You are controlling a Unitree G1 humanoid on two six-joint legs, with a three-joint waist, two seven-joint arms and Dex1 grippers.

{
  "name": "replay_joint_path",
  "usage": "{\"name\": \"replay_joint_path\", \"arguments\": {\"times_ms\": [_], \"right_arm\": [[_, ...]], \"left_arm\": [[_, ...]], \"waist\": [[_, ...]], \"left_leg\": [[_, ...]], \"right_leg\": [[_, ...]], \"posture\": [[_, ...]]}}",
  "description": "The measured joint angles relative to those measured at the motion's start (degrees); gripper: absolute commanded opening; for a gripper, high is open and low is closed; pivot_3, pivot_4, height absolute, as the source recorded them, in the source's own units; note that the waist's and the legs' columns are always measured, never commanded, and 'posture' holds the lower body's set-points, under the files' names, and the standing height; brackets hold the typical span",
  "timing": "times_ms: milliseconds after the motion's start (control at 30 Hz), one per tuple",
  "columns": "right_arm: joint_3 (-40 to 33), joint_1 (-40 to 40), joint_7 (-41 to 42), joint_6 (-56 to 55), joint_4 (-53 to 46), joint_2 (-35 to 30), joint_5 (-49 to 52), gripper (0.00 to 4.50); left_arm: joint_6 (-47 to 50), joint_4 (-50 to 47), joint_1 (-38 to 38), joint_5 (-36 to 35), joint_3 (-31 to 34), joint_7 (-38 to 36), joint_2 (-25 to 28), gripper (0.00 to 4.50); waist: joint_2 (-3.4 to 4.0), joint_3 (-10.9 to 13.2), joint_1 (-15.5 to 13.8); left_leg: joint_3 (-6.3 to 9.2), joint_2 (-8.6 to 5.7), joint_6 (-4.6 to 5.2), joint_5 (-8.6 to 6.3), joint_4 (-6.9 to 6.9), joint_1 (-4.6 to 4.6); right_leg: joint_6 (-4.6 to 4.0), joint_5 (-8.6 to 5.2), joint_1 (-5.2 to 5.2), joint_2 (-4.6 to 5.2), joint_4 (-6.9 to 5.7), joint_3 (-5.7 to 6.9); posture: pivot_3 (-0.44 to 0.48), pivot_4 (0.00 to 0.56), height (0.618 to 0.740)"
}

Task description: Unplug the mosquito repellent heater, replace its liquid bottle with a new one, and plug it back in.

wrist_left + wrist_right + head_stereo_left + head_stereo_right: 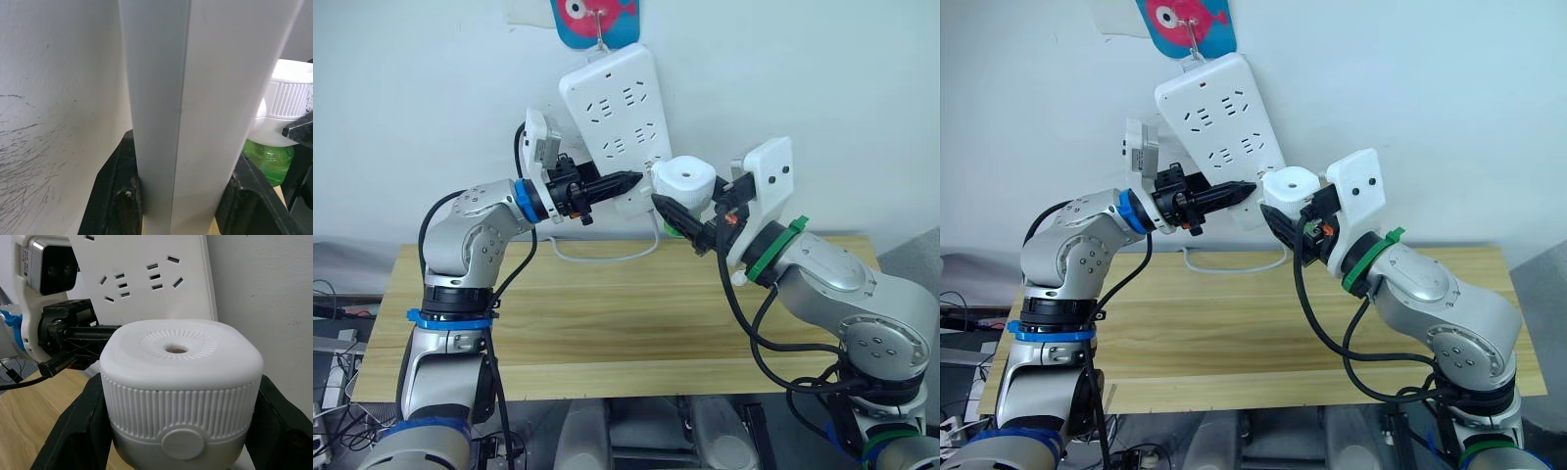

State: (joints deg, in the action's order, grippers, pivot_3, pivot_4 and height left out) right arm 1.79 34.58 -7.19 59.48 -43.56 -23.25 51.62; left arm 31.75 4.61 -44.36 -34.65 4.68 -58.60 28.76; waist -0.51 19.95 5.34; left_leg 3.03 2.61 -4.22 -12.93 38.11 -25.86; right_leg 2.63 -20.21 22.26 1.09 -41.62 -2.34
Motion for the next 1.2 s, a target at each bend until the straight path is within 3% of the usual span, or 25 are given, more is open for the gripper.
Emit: {"name": "replay_joint_path", "arguments": {"times_ms": [333,667,1200], "right_arm": [[2.8,1.5,-0.1,0.0,0.6,2.6,-4.8,3.04],[11.9,1.9,-2.9,-1.3,1.1,9.0,-19.7,3.04],[13.9,2.6,2.0,-4.0,7.0,16.7,-30.7,3.04]], "left_arm": [[0.1,-0.4,0.6,0.2,0.6,1.3,0.1,1.34],[0.8,-2.4,2.0,0.0,1.6,5.8,-2.0,1.34],[3.1,-4.9,3.6,0.0,3.4,9.3,-2.3,1.34]], "waist": [[0.0,0.0,0.4],[-0.01,0.0,1.0],[0.0,0.0,1.7]], "left_leg": [[0.02,0.0,-0.01,0.08,0.02,0.03],[0.16,-0.03,0.06,0.41,0.0,0.09],[0.18,0.1,-0.04,0.92,-0.24,0.31]], "right_leg": [[0.0,0.0,0.02,0.0,-0.14,-0.01],[-0.18,0.18,0.07,-0.01,-0.41,0.04],[-0.34,0.66,0.09,-0.19,-0.46,-0.03]], "posture": [[-0.157,0.302,0.74],[-0.147,0.301,0.74],[-0.133,0.296,0.74]]}}
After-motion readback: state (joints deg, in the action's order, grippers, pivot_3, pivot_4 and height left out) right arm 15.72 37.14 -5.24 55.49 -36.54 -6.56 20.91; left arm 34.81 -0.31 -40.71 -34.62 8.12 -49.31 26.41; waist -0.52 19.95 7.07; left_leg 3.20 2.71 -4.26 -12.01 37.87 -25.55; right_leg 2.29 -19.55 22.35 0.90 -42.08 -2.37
